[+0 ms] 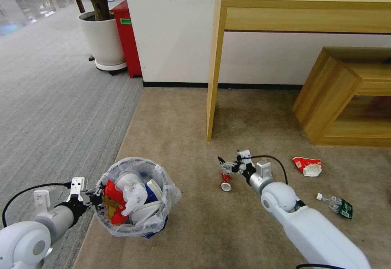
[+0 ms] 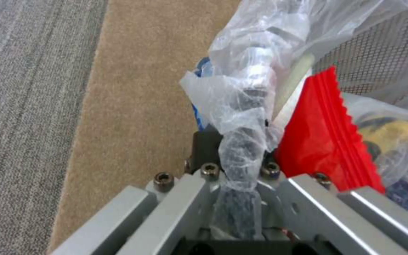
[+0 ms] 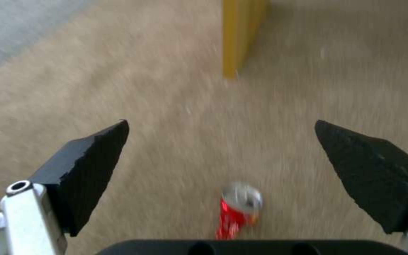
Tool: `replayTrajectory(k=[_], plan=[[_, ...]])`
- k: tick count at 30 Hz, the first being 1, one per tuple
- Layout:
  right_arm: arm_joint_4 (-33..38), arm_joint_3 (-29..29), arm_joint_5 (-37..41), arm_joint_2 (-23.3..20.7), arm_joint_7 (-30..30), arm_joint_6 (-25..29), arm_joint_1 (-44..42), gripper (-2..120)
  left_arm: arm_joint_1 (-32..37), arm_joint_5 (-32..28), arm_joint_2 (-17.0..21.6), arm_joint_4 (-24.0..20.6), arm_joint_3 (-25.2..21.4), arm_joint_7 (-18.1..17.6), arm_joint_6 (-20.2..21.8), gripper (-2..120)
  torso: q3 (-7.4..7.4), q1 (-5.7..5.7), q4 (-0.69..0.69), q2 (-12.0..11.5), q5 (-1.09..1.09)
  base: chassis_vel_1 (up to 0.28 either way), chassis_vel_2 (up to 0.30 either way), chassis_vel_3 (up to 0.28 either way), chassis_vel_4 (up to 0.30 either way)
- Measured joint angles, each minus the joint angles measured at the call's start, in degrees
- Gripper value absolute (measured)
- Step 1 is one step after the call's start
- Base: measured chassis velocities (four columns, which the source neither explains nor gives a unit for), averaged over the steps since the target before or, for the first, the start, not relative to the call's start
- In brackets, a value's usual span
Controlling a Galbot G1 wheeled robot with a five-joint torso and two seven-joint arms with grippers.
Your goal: Pick up the trash bin and place the garbage on the floor into it.
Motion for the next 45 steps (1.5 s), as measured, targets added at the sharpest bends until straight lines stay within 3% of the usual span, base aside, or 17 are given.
replayTrajectory(k=[13,20,32,38,42,45], plan=[[-16.75,0.58,1.63,10.14,1.75,-0.98,3.1,100,0.16,1.24,-0.59,0.13,0.66,0.16,0.0,0,0.0,0.0,0.01,0.0,-0.01,0.0,0.0,0.0,0.0],[-19.25,-0.1,1.77,12.01,5.67,-2.91,3.55,100,0.13,1.23,-0.57,0.06,0.58,0.14,0.0,0,0.0,0.0,0.0,0.0,-0.03,0.0,0.0,0.0,0.0],[-26.34,-0.22,1.64,14.69,4.89,-2.26,6.38,100,-0.18,1.14,-0.3,0.56,0.59,0.17,0.0,0,0.0,0.0,0.0,0.0,-0.01,0.0,0.0,0.0,0.0],[-28.73,-0.26,1.59,15.52,4.38,-2.01,7.71,84,-0.15,1.09,-0.17,0.74,0.35,0.34,0.0,0,0.0,0.0,0.0,0.0,-0.01,0.0,0.0,0.0,0.0],[-30.8,-0.29,1.65,16.34,3.76,-1.91,8.93,64,-0.2,1.05,-0.09,0.76,0.35,0.4,0.0,0,0.0,0.0,0.0,0.0,-0.01,0.0,0.0,0.0,0.0],[-32.0,-0.29,1.92,16.81,3.6,-1.86,9.62,57,-0.21,1.01,-0.01,0.76,0.27,0.43,-0.01,0,0.0,0.0,0.0,0.0,-0.01,0.0,0.0,0.0,0.0]])
